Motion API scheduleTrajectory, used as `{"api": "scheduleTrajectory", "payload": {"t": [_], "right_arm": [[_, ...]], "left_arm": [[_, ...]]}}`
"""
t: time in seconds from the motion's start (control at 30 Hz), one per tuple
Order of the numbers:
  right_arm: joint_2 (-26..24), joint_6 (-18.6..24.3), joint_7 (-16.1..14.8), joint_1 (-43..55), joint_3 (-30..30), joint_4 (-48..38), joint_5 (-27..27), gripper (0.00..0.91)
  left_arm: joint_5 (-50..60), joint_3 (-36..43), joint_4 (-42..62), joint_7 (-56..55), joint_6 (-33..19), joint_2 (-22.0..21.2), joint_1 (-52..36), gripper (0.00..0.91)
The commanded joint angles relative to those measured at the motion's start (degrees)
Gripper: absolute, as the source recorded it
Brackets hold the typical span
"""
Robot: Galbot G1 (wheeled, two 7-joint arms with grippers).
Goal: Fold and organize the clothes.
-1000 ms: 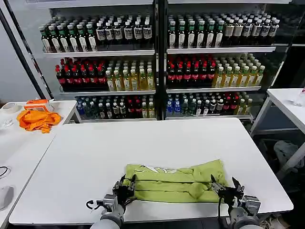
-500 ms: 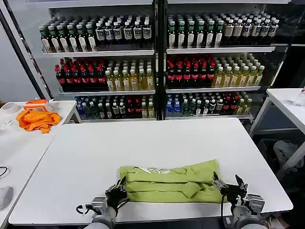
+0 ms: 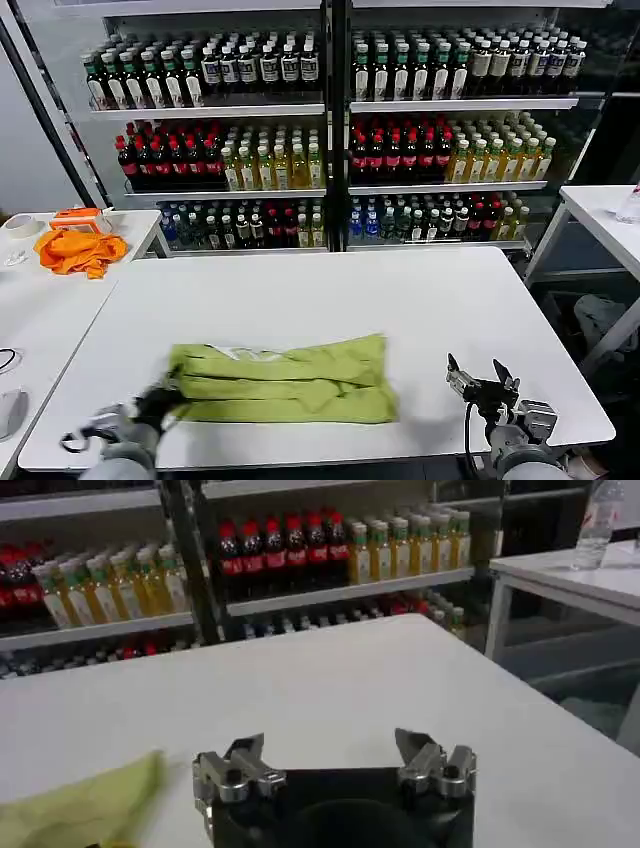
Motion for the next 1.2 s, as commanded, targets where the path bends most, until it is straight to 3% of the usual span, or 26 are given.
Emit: {"api": "scheduleTrajectory", "payload": {"t": [0.03,0.23,0.43,0.9,0.93,0.97,1.0,1.2], "right_arm": [[-0.50,-0.01,0.02,0.25,-0.04,-0.32,0.26,0.907],[-1.75,-0.04,-0.18,-0.20,0.17,-0.23,0.33,0.907],[-2.55,0.05,-0.57,-0.75,1.08,-0.18,0.33,0.907],[-2.91,0.09,-0.56,-0.30,0.90,-0.93,0.36,0.907],[-2.95,0.07,-0.56,-0.20,0.88,-0.97,0.38,0.907],[-2.97,0.06,-0.56,-0.16,0.86,-0.99,0.39,0.907],[-3.08,0.06,-0.54,-0.06,0.82,-1.03,0.41,0.907],[-3.37,-0.01,-0.50,0.19,0.69,-1.20,0.48,0.907]], "left_arm": [[-17.20,-7.60,-10.20,0.09,1.00,1.77,1.63,0.020],[-21.79,7.40,-17.39,-0.26,0.41,-5.03,-1.12,0.020],[-18.09,20.93,-15.34,-0.83,-0.93,-9.66,-5.38,0.020],[-4.69,34.57,1.55,-1.10,-1.77,-14.37,-13.03,0.030],[-3.23,35.00,2.72,-1.08,-1.65,-14.48,-13.29,0.060],[-2.81,35.34,3.25,-0.96,-1.54,-14.53,-13.44,0.413],[-2.62,35.58,3.62,-0.76,-1.29,-14.54,-13.45,0.907],[1.75,37.49,2.98,4.16,-0.85,-13.89,-12.90,0.907]]}}
